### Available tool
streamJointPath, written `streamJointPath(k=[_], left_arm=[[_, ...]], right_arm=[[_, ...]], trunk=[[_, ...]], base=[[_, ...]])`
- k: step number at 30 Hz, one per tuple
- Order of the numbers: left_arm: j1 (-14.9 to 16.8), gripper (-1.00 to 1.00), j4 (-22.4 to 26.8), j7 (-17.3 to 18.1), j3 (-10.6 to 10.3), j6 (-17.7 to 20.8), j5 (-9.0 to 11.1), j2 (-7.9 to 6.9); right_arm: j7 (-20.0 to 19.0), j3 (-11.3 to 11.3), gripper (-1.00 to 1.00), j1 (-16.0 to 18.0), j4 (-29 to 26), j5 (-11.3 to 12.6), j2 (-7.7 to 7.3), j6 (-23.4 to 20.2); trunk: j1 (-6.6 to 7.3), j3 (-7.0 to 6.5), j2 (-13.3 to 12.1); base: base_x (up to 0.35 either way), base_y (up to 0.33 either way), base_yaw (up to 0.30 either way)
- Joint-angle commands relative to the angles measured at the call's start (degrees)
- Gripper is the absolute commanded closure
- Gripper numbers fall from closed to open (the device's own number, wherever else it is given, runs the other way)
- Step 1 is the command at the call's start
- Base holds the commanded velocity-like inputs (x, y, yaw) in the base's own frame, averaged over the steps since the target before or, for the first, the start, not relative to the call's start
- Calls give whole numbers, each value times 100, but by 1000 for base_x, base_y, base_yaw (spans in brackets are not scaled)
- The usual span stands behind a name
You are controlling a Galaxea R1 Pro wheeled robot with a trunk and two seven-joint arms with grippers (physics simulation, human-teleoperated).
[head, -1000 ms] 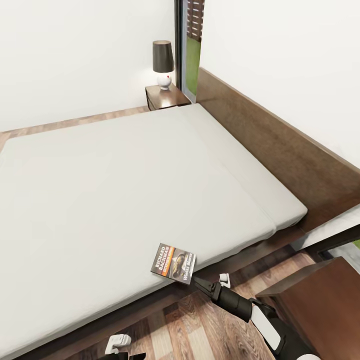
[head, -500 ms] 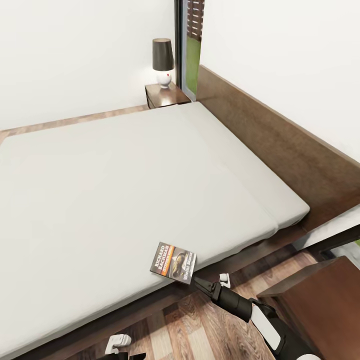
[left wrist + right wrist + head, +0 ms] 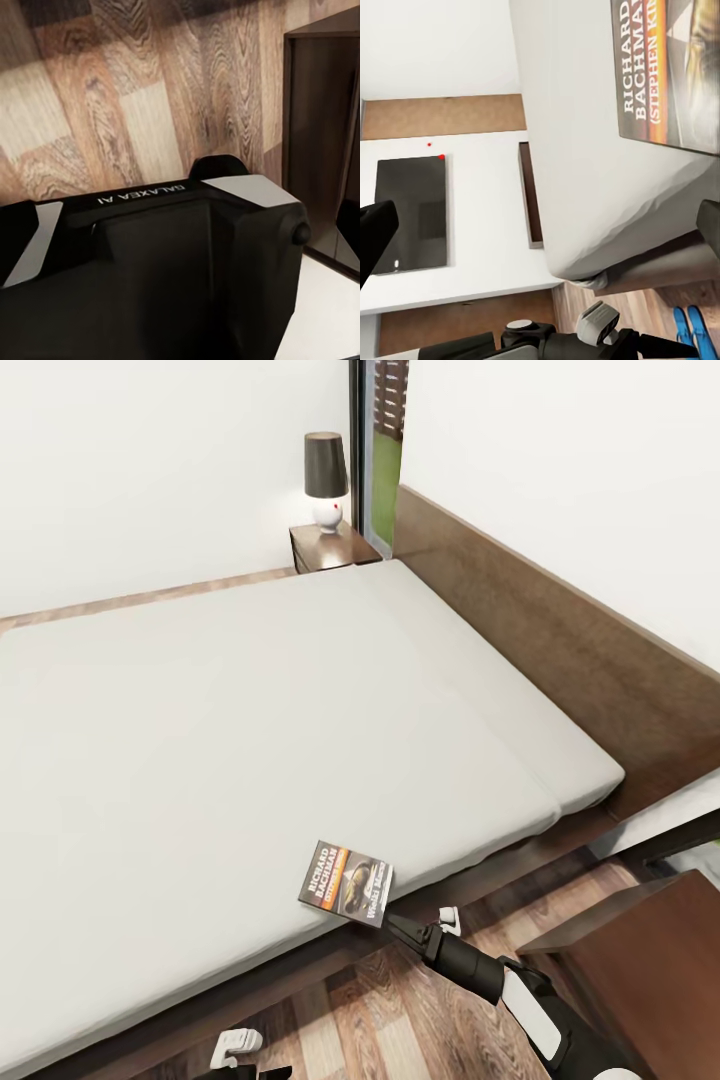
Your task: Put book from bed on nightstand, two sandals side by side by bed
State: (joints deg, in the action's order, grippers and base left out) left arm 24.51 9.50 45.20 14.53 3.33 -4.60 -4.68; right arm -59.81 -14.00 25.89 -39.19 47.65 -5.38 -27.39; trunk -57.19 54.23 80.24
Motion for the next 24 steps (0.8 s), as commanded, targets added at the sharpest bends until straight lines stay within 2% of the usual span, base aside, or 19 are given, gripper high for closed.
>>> streamJointPath(k=[1, 24], left_arm=[[1, -100, 8, 29, 50, 35, -48, 2], [1, -100, 8, 30, 50, 35, -49, 2]], right_arm=[[4, -24, -100, 3, 0, 60, -6, -47], [-2, -24, -100, 3, 0, 62, -6, -47]], trunk=[[-22, 22, 43], [-528, 435, 966]], base=[[0, 0, 0], [0, 0, 0]])
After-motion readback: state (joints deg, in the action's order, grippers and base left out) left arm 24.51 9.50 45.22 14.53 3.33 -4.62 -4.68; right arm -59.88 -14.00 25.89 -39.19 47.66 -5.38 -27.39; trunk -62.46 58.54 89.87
